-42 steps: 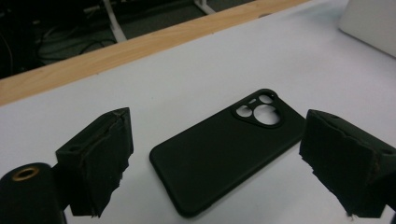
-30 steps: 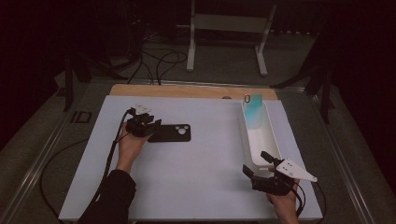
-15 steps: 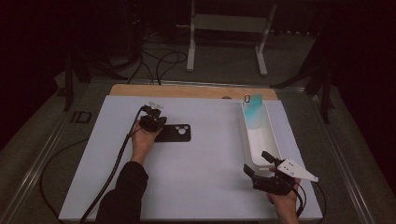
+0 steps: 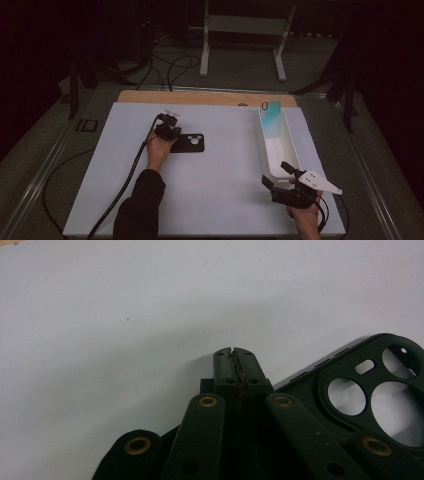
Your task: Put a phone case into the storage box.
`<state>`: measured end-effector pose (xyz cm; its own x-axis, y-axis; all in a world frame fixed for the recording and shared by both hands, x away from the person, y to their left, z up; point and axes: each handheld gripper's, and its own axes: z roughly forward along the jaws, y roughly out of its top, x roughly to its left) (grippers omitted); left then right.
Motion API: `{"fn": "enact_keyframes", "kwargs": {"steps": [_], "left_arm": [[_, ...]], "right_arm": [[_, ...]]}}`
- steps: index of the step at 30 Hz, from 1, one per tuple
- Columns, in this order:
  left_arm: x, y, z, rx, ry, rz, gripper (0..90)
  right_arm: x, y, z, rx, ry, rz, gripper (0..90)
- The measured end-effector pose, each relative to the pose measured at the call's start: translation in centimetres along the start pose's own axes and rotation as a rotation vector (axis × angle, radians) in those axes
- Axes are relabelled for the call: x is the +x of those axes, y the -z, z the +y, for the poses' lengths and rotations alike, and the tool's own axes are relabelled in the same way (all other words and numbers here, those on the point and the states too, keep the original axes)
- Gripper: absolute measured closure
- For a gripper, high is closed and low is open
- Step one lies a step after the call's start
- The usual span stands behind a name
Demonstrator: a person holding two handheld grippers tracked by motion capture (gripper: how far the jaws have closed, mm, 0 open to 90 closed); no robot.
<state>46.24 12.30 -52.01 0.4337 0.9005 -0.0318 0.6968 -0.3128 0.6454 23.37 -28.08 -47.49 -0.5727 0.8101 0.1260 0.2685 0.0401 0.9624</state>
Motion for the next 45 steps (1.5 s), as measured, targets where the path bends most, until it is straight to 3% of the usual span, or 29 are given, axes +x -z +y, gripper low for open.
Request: {"fn": "enact_keyframes", "kwargs": {"steps": [5, 13, 22, 27, 36, 43, 44, 45], "left_arm": [[-0.3, 0.8, -0.5, 0.032, -0.029, -0.017, 90.0], [-1.0, 2.9, -2.5, 0.064, -0.081, -0.037, 90.0], [-1.9, 5.7, -5.9, 0.055, -0.080, -0.076, 90.0], [-2.2, 6.9, -7.7, 0.026, -0.042, -0.107, 90.0], [-2.4, 7.2, -7.8, 0.032, -0.075, -0.098, 88.0], [-2.3, 9.1, -7.7, -0.069, -0.098, -0.101, 73.4], [-2.4, 10.5, -7.7, -0.134, -0.119, -0.105, 73.4], [-2.5, 11.1, -7.8, -0.163, -0.121, -0.104, 70.2]], "right_arm": [[0.0, 0.1, 0.1, -0.004, -0.001, -0.001, 9.9], [0.1, 0.1, 0.1, -0.002, 0.000, -0.003, 9.9], [0.0, 0.1, 0.1, -0.002, 0.005, -0.011, 9.9], [-0.2, 0.1, 0.2, -0.003, 0.004, -0.017, 9.8], [-0.3, -0.1, 0.3, 0.005, 0.003, -0.011, 9.9], [-0.2, -0.1, 0.5, 0.016, 0.023, -0.028, 9.9], [-0.2, -0.1, 0.6, 0.018, 0.028, -0.029, 9.9], [0.1, -0.2, 0.6, 0.025, 0.047, -0.032, 9.9]]}}
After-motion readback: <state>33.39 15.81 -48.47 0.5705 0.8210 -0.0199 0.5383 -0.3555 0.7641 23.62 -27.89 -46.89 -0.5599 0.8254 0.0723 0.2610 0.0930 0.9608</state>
